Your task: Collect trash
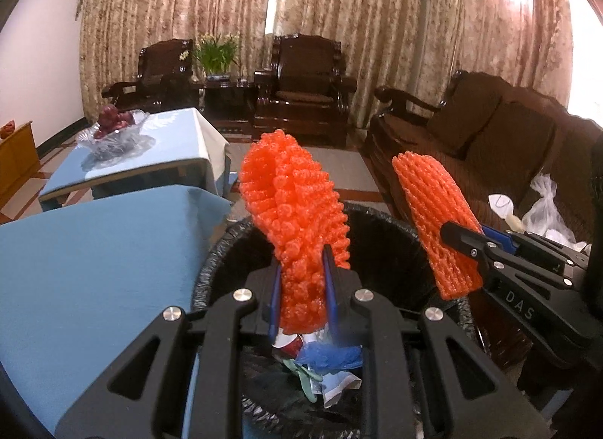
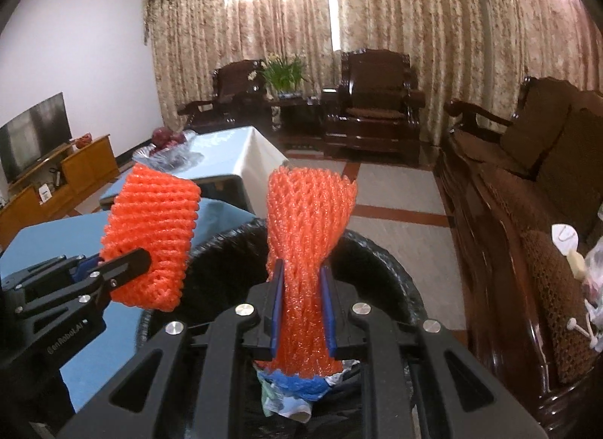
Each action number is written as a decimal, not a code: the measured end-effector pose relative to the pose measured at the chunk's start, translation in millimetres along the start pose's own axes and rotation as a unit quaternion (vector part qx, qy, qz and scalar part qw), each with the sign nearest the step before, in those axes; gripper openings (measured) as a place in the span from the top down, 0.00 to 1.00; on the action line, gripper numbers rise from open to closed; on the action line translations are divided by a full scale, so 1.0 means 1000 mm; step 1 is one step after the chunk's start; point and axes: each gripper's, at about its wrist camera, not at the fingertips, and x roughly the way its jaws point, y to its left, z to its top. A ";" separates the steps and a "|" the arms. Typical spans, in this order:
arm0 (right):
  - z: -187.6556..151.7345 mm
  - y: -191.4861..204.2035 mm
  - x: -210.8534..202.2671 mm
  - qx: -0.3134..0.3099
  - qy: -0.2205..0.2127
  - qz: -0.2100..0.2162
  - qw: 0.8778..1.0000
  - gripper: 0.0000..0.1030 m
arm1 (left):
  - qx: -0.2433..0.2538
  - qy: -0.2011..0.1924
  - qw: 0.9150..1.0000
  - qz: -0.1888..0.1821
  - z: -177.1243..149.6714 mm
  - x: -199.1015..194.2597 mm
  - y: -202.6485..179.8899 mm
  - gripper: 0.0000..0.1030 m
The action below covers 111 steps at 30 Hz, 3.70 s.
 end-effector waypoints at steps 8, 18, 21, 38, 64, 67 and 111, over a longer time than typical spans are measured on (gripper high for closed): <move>-0.015 -0.019 0.037 0.005 0.024 -0.001 1.000 0.83 | 0.000 0.023 1.000 -0.001 -0.009 0.041 0.005 0.82; -0.030 -0.027 0.071 -0.001 0.052 -0.018 0.998 0.54 | -0.029 0.046 0.998 -0.010 -0.011 0.076 0.012 0.58; -0.032 -0.028 0.071 -0.005 0.048 -0.031 0.998 0.33 | -0.040 0.041 0.998 -0.015 -0.009 0.075 0.016 0.44; -0.021 -0.015 0.023 0.000 0.025 -0.019 1.000 0.06 | -0.042 0.001 0.999 0.024 -0.003 0.010 0.042 0.15; -0.011 0.060 -0.128 -0.029 -0.041 0.053 0.997 0.06 | -0.043 -0.055 0.992 0.107 -0.027 -0.174 0.057 0.06; -0.007 0.066 -0.143 -0.039 -0.054 0.053 0.996 0.06 | -0.041 -0.070 0.991 0.110 -0.025 -0.193 0.053 0.06; 0.000 0.085 -0.179 -0.061 -0.082 0.067 0.993 0.06 | -0.036 -0.108 0.986 0.123 -0.017 -0.258 0.056 0.06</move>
